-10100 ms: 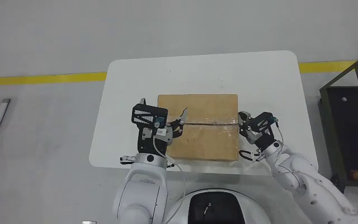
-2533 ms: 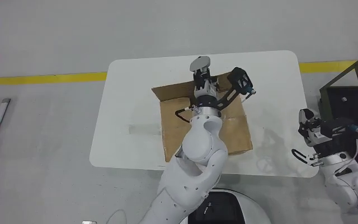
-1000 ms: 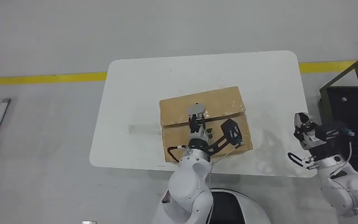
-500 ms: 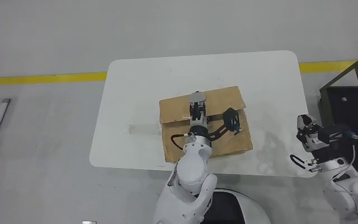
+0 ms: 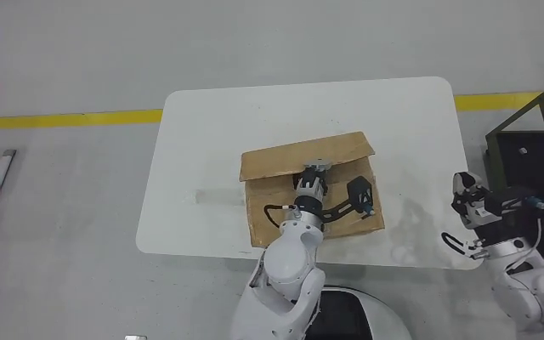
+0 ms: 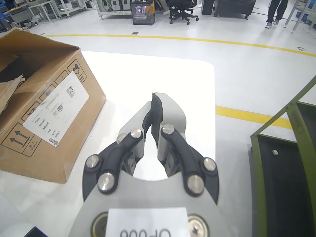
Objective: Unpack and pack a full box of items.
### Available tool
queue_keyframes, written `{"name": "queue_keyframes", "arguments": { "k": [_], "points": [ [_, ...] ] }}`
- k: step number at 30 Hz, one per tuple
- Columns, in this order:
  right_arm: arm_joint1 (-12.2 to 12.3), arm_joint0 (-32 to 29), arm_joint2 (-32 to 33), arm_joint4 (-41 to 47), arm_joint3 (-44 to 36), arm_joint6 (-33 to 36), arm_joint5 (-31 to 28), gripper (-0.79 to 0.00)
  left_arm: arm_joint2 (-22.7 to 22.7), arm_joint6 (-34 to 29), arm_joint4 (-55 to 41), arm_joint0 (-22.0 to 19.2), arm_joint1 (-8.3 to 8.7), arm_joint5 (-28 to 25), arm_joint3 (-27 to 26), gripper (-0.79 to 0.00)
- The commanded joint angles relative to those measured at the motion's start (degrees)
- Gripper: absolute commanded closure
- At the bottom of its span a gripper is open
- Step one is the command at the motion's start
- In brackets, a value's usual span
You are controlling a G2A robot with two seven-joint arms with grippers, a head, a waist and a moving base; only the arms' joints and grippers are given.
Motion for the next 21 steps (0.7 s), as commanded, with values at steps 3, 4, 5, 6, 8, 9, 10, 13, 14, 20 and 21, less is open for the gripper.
{"name": "queue_keyframes", "arguments": {
  "k": [3, 4, 5, 6, 8, 9, 10, 13, 14, 20, 21],
  "points": [
    [-0.04, 0.32, -0.03, -0.01, 0.12, 0.21, -0.06, 0.000, -0.34, 2.05, 0.09, 1.06, 0.43, -2.54, -2.54, 0.000],
    [-0.04, 0.37, -0.02, -0.01, 0.14, 0.25, -0.07, 0.000, -0.36, 2.33, 0.02, 1.14, 0.48, -2.93, -2.89, 0.000],
    [-0.05, 0.48, 0.00, 0.02, 0.20, 0.32, -0.07, 0.000, -0.50, 2.64, -0.30, 1.26, 0.54, -3.42, -3.50, 0.000],
    [-0.06, 0.56, 0.00, 0.05, 0.24, 0.38, -0.01, 0.000, -0.55, 2.86, -0.47, 1.18, 0.58, -3.65, -3.79, 0.000],
    [-0.09, 0.71, -0.06, 0.07, 0.31, 0.53, -0.01, 0.000, -0.59, 2.96, -0.66, 0.62, 0.58, -3.52, -3.89, -0.068],
    [-0.10, 0.80, -0.08, 0.09, 0.33, 0.64, -0.01, -0.022, -0.60, 2.52, -0.24, 0.07, 0.55, -2.72, -3.36, -0.391],
    [-0.10, 0.87, -0.09, 0.09, 0.37, 0.69, -0.01, -0.031, -0.53, 2.11, 0.15, -0.69, 0.49, -1.92, -2.56, -0.785],
    [-0.13, 1.07, -0.06, 0.08, 0.45, 0.81, -0.04, -0.049, 0.41, 1.12, 1.80, -3.93, 0.16, 1.59, 0.53, -0.785],
    [-0.12, 1.12, 0.05, 0.07, 0.45, 0.77, -0.08, -0.052, 0.60, 0.50, 1.17, -4.91, -0.07, 2.41, 1.56, -0.785],
    [-0.11, 1.07, 0.96, 0.36, 0.79, 0.72, -0.33, -0.065, 2.60, -0.64, 4.24, -12.11, -0.94, 7.12, 8.39, -0.785],
    [-0.12, 1.01, 1.04, 0.41, 0.80, 0.71, -0.32, -0.068, 2.66, -1.23, 3.79, -13.05, -1.16, 7.79, 9.47, -0.785]
  ]
}}
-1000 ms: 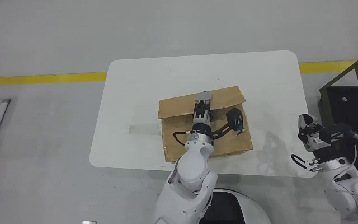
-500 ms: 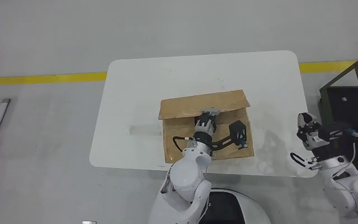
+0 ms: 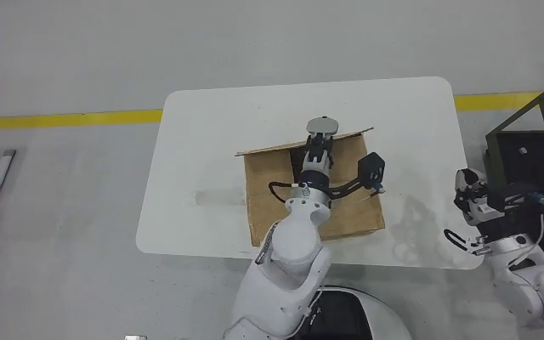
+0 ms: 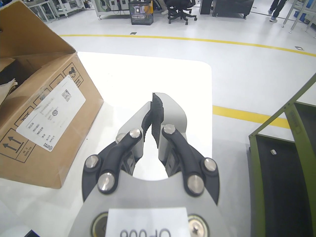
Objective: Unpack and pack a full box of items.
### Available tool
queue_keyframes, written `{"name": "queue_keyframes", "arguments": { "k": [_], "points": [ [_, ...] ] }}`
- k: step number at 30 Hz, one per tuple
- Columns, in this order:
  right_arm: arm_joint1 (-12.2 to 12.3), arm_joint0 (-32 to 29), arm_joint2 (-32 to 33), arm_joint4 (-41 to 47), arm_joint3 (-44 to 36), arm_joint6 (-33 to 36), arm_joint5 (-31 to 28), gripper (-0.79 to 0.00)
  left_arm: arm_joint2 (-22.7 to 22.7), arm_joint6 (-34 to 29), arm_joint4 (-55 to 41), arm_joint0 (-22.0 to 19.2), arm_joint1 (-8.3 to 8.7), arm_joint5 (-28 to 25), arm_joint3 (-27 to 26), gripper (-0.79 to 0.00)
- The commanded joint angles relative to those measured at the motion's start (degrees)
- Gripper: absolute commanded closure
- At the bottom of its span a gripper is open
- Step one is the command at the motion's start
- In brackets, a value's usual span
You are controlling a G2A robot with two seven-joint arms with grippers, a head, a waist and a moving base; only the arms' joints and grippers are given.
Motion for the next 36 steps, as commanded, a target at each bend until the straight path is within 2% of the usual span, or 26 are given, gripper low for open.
{"name": "queue_keyframes", "arguments": {
  "k": [1, 7, 12, 21, 28, 36],
  "points": [
    [-0.03, -0.13, 0.14, 0.13, 0.02, -0.04, 0.07, -0.068, 0.15, -1.22, -0.44, -2.49, -0.46, 1.52, 2.46, -0.785],
    [-0.09, -0.47, 0.34, 0.16, 0.01, -0.28, 0.04, -0.089, 0.60, -4.73, -0.43, -9.00, -1.76, 6.41, 9.93, -0.785],
    [-0.16, -0.60, 0.33, 0.35, -0.15, -0.23, -0.05, -0.108, 1.09, -8.55, -0.83, -13.75, -3.03, 8.73, 18.41, -0.785],
    [-0.23, -0.91, 0.34, 0.15, -0.34, -0.23, -0.56, -0.123, 1.71, -13.01, -2.31, -17.30, -4.74, 10.80, 27.22, -0.785],
    [-0.23, -0.42, 0.35, -0.08, -0.20, 0.32, -1.02, -0.108, 1.50, -13.23, -0.99, -17.69, -5.15, 11.37, 30.08, -0.785],
    [-0.28, 0.82, -0.57, -0.13, 0.54, 1.04, -1.45, -0.099, 0.90, -12.05, 0.19, -17.07, -5.33, 13.13, 30.47, -0.785]
  ]
}}
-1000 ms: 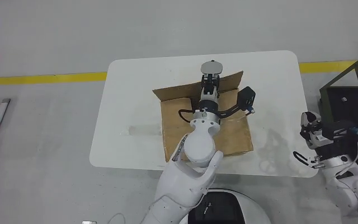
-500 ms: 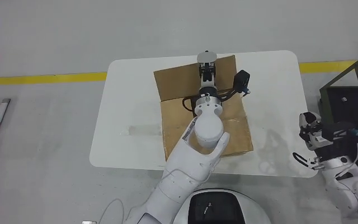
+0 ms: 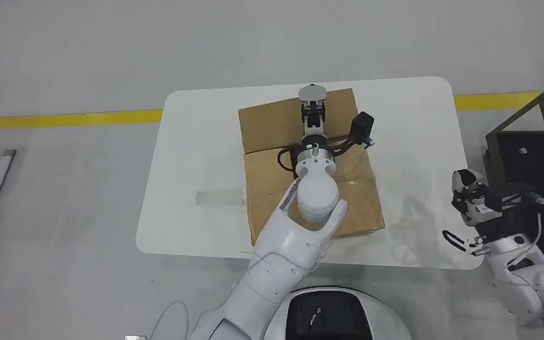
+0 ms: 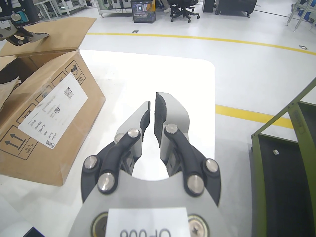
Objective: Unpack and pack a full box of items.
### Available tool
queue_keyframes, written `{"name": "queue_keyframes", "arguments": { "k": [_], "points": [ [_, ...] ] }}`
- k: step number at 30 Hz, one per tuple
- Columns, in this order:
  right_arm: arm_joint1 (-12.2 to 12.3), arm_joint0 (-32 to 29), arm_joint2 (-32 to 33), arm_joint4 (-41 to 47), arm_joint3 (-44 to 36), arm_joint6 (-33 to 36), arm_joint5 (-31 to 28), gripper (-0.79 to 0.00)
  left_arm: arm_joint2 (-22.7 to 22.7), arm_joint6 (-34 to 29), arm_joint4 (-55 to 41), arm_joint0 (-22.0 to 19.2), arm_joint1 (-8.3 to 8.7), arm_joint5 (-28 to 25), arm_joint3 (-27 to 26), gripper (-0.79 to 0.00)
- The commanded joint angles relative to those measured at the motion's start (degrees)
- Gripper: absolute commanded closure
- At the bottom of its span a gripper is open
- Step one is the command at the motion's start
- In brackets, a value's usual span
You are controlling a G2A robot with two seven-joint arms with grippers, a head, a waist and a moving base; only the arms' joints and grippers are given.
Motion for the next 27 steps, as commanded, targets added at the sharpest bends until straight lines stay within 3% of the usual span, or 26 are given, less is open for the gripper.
{"name": "queue_keyframes", "arguments": {
  "k": [1, 10, 19, 27],
  "points": [
    [-0.01, 0.35, -0.25, -0.04, 0.21, 0.16, -0.12, -0.102, -0.53, -0.40, -0.46, 0.51, -0.04, 0.83, -0.37, -0.785],
    [-0.20, 2.59, -3.01, 1.20, 1.66, 1.20, -1.43, -0.083, -3.13, -0.87, -1.65, 4.01, 0.08, 0.10, -9.73, -0.785],
    [-0.60, 7.85, -9.23, 1.81, 5.63, 3.04, -3.74, 0.000, -7.97, 1.38, -2.47, 16.28, 1.70, -8.03, -30.70, -0.785],
    [-1.16, 11.57, -16.02, -0.23, 8.39, 4.02, -4.91, 0.000, -11.96, 5.38, -2.37, 30.60, 3.50, -14.01, -48.56, -0.785]
  ]
}}
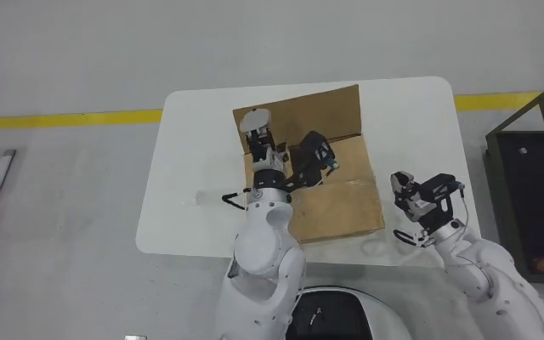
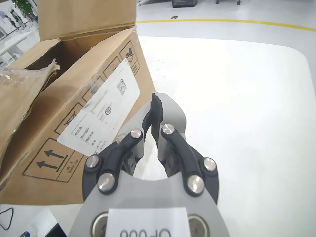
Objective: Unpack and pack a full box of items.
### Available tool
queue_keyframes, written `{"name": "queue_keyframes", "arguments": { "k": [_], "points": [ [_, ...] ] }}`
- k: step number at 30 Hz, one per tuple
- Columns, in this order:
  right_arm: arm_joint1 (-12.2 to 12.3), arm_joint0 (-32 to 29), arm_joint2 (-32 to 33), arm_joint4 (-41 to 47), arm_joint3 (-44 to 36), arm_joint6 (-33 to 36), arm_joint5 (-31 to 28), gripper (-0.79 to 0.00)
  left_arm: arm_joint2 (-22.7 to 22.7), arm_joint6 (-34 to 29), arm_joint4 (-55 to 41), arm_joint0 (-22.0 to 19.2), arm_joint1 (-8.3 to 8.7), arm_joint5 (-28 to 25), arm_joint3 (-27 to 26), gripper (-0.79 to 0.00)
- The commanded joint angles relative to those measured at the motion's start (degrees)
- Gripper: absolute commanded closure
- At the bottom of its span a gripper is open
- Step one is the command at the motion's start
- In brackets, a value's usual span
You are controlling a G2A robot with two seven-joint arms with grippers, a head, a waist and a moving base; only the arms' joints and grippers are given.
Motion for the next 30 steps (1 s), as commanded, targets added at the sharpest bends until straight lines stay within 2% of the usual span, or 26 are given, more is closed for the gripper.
{"name": "queue_keyframes", "arguments": {
  "k": [1, 5, 7, 17, 20, 22, 23, 30],
  "points": [
    [-0.07, 0.08, -1.08, -0.81, -0.02, -0.07, -0.14, 0.000, -0.78, 0.78, 1.02, 3.45, 0.43, -0.62, -3.27, -0.785],
    [-0.03, -1.42, -2.41, -3.23, -1.16, 0.01, -0.71, 0.000, -2.79, 1.32, 1.14, 9.32, 1.11, -0.55, -8.33, -0.785],
    [0.05, -2.80, -2.69, -4.50, -2.23, -0.32, -1.00, 0.000, -3.86, 2.01, 2.00, 10.84, 1.42, 0.35, -8.44, -0.785],
    [0.63, -7.94, -2.62, -10.40, -6.99, -1.42, -3.01, 0.000, -7.66, 3.07, 0.70, 13.90, 2.20, 1.87, -11.38, -0.785],
    [0.79, -9.75, 0.58, -9.23, -9.05, -3.58, -0.24, 0.000, -8.14, 2.59, -0.11, 14.42, 2.29, 2.32, -12.30, -0.785],
    [0.88, -11.02, 5.00, -13.91, -10.89, -6.43, 8.84, 0.000, -8.50, 1.77, 0.16, 14.67, 2.36, 2.68, -11.99, -0.785],
    [0.87, -11.57, 5.56, -15.05, -11.43, -6.97, 10.48, 0.000, -8.56, 1.55, -0.04, 14.66, 2.38, 3.03, -11.71, -0.785],
    [0.87, -11.57, 5.56, -15.05, -11.43, -6.97, 10.48, 0.000, -8.56, 1.05, -0.68, 14.65, 2.35, 3.57, -11.43, -0.785]
  ]
}}
